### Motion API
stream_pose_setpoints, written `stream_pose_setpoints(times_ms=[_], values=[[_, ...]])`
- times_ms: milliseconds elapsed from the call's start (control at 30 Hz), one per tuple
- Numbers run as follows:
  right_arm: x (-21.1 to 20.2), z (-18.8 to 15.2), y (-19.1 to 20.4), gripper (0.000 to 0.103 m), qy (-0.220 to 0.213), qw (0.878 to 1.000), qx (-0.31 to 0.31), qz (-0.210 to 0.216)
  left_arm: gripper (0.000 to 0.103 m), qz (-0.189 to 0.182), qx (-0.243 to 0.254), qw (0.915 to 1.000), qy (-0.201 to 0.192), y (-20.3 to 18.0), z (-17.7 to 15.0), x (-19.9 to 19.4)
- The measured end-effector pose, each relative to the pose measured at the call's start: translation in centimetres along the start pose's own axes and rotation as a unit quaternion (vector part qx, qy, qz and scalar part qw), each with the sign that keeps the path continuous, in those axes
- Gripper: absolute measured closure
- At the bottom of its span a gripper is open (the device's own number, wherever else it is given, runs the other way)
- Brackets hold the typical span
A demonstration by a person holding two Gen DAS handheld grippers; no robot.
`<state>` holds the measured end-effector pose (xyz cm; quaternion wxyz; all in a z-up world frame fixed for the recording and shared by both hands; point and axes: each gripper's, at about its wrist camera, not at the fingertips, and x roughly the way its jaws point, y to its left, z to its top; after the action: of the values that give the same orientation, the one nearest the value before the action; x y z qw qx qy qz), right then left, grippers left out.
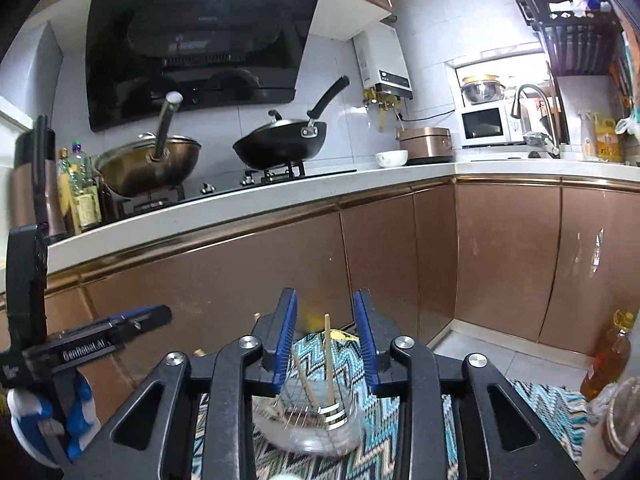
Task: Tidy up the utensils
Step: 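Lower both held chopsticks upright into the clear utensil holder, then open both tools to release the chopsticks in the holder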
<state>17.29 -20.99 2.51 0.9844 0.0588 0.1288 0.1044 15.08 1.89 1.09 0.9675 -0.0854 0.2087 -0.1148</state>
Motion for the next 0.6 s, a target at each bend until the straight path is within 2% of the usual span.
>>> stream_pose_setpoints(times_ms=[200,333,600], values=[[-5.0,-0.9,1.1,0.062,0.017,1.0,-0.011,-0.015,0.063,0.006,0.022,0.9997,-0.005,0.6,-0.3,-6.6],[-7.0,-1.6,1.5,0.058,0.027,0.999,-0.004,-0.022,0.062,0.001,0.023,0.9997,0.001,1.3,-0.9,-9.4],[-9.7,-3.0,2.1,0.058,0.05,0.998,-0.004,-0.023,0.062,-0.005,0.004,0.9993,0.037,2.3,-2.4,-11.1]])
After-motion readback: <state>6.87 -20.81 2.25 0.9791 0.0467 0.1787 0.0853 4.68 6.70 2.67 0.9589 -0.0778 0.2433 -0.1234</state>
